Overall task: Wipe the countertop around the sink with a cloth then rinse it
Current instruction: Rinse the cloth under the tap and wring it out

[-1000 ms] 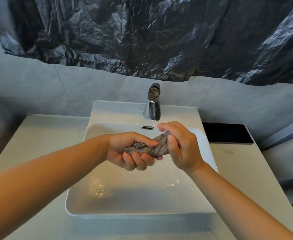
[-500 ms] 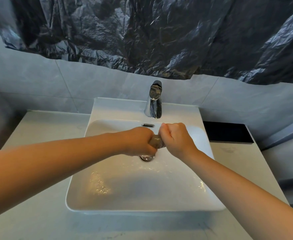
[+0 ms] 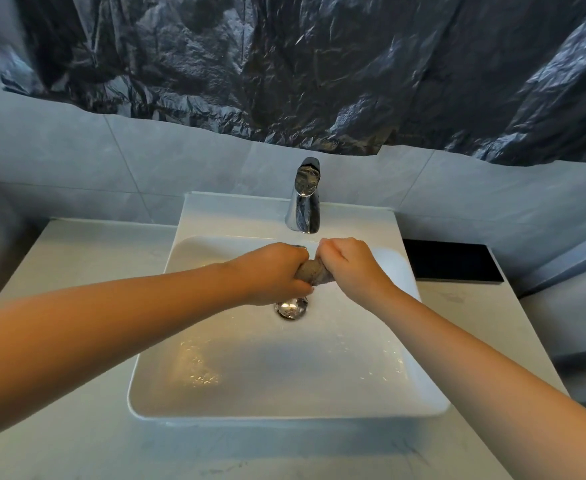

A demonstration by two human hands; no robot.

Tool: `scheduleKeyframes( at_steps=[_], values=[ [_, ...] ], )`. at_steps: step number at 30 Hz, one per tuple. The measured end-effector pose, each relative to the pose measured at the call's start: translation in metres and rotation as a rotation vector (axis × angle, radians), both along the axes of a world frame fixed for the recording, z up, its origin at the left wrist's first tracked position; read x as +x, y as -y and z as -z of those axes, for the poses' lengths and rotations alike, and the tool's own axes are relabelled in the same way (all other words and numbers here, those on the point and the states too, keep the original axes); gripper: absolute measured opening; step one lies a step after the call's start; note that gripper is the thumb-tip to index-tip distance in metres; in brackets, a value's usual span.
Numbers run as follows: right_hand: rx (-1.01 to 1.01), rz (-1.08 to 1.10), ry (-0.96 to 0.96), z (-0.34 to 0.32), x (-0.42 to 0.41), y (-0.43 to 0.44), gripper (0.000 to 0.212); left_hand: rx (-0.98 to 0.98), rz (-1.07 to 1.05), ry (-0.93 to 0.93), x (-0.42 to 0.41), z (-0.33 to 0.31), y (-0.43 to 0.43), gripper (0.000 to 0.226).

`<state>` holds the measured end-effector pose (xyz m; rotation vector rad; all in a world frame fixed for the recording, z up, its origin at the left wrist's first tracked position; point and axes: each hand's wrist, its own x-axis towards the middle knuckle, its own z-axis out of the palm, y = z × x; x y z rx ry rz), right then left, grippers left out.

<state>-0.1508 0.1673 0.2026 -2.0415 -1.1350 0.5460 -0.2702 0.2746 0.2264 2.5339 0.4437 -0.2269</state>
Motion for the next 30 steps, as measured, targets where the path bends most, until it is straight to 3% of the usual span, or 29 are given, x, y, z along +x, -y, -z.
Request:
scheduleKeyframes(
  at_steps=[3, 5, 8, 10, 12, 17, 19, 23, 27, 30],
  values=[
    [0.237, -0.027, 0.049, -0.007, -0.003, 0.018, 0.033, -0.464, -0.104, -0.063, -0.007, -0.007, -0.008, 0.021],
    [0.413, 0.020, 0.060, -0.007, -0.006, 0.031, 0.033, -0.903, -0.144, -0.178, -0.016, -0.008, -0.017, 0.022],
    [0.566, -0.053, 0.284, -0.005, -0.016, 0.042, 0.040, -1.607, -0.002, -0.478, -0.026, -0.006, -0.031, 0.021],
    [0.606, -0.172, 0.402, -0.006, -0.021, 0.039, 0.041, -1.817, 0.166, -0.627, -0.025, -0.006, -0.033, 0.024],
    [0.652, -0.202, 0.429, -0.014, -0.023, 0.030, 0.039, -1.856, 0.249, -0.697, -0.021, -0.008, -0.031, 0.024],
    [0.748, -0.192, 0.493, -0.030, -0.012, 0.008, 0.040, -1.693, 0.252, -0.792, -0.008, -0.024, -0.033, 0.020],
    [0.711, -0.237, 0.517, -0.030, -0.004, 0.004, 0.044, -1.419, 0.214, -0.746, -0.006, -0.034, -0.029, 0.019],
    [0.584, -0.274, 0.592, -0.020, 0.012, 0.002, 0.045, -0.731, 0.035, -0.452, -0.002, -0.039, -0.009, 0.030],
    [0.461, -0.220, 0.562, -0.001, 0.021, -0.003, 0.047, -0.321, -0.095, -0.236, 0.010, -0.027, -0.001, 0.023],
    [0.257, -0.166, 0.453, 0.014, 0.021, -0.004, 0.053, -0.151, -0.125, -0.176, 0.015, -0.011, -0.003, 0.020]
  ],
)
